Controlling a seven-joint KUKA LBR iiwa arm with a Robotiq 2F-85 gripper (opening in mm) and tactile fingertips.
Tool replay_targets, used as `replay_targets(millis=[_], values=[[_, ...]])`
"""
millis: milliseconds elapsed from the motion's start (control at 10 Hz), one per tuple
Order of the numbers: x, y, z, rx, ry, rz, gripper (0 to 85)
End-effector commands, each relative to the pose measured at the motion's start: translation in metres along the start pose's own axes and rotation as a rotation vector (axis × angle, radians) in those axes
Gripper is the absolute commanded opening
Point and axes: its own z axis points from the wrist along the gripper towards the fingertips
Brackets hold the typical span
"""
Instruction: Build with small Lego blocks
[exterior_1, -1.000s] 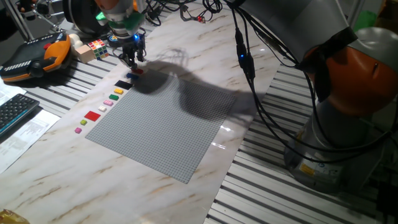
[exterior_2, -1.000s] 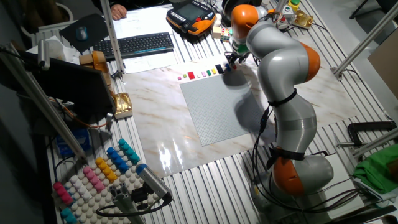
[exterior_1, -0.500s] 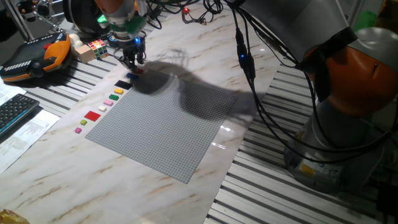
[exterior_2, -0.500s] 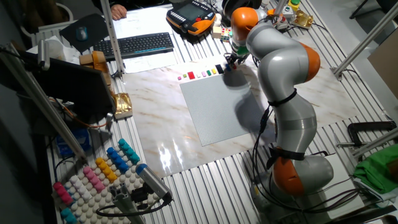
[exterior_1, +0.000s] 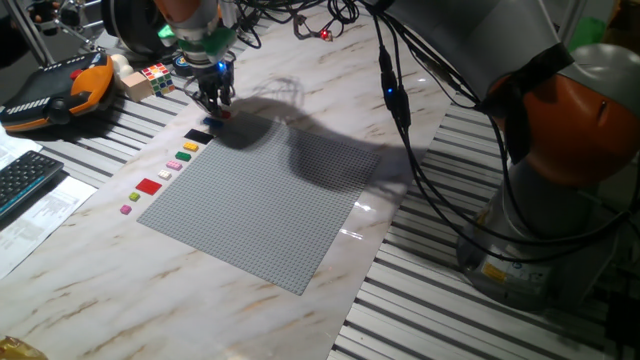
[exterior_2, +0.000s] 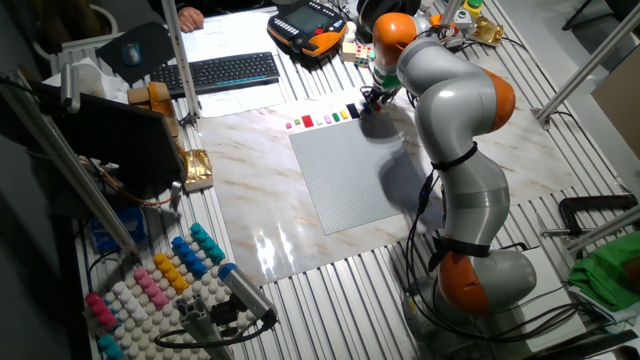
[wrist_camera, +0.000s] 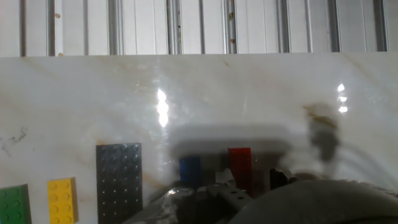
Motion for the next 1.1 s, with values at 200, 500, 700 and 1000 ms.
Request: replay_targets(millis=[200, 500, 700, 1000], values=[[0.0001, 0.0009, 0.0015, -0.004, 0.0, -0.001, 37.7], [0.001, 0.0018, 0.0049, -0.01, -0.003, -0.001, 36.7], [0.0017, 0.0024, 0.0058, -0.013, -0.006, 0.0, 32.7], [0.0022, 0.0025, 0.009, -0.027, -0.01, -0.008, 25.3]])
